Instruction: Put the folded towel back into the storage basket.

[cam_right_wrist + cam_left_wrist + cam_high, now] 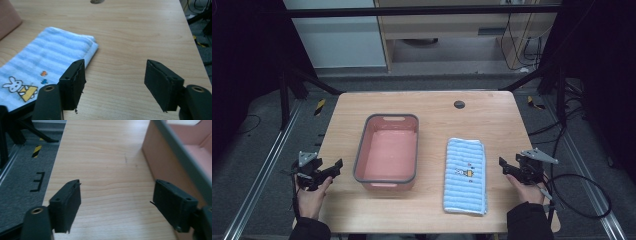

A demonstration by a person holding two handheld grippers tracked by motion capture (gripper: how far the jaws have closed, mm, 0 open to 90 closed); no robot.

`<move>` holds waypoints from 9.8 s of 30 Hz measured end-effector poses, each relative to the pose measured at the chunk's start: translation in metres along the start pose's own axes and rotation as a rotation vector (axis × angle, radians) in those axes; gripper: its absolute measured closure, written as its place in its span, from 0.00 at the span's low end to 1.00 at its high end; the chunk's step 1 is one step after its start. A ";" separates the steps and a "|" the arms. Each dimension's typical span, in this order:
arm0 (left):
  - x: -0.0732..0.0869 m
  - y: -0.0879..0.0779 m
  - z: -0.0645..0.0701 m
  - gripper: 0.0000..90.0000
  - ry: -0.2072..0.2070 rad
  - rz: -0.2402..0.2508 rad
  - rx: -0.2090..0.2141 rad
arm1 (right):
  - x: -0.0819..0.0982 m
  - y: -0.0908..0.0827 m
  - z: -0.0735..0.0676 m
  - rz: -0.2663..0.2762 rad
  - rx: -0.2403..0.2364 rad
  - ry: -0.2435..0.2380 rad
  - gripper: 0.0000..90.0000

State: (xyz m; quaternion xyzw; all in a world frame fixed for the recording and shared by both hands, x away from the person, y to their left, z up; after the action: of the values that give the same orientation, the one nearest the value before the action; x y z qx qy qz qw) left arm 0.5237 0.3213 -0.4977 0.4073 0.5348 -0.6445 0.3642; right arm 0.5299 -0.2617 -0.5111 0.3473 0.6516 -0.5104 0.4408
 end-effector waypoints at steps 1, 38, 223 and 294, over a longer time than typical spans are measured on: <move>-0.001 -0.002 0.001 0.27 0.002 0.003 0.003 | -0.002 -0.002 -0.002 0.010 -0.004 0.004 0.40; -0.044 -0.033 0.072 0.36 0.042 0.100 0.189 | -0.061 -0.011 -0.032 0.094 -0.134 -0.034 0.41; 0.030 -0.028 0.346 0.93 0.258 -0.080 0.647 | -0.057 0.057 -0.075 0.000 -0.246 -0.019 0.91; -0.092 -0.049 0.176 0.93 0.202 0.114 0.395 | -0.197 0.105 -0.251 0.192 -0.371 -0.093 0.90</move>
State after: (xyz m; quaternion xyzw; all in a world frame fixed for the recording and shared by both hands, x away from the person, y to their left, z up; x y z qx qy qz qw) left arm 0.4927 0.1591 -0.3775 0.5628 0.4080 -0.6710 0.2579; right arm 0.6427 0.0067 -0.3430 0.2969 0.6772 -0.3527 0.5734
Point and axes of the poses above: each handheld gripper's, and its own axes: y roughly forward along the jaws, x roughly out of its underside, z roughly to its right, the point moved 9 cm from there along y, roughly forward along the jaws, and after that the axes turned 10 degrees about z, right-handed, at the moved point
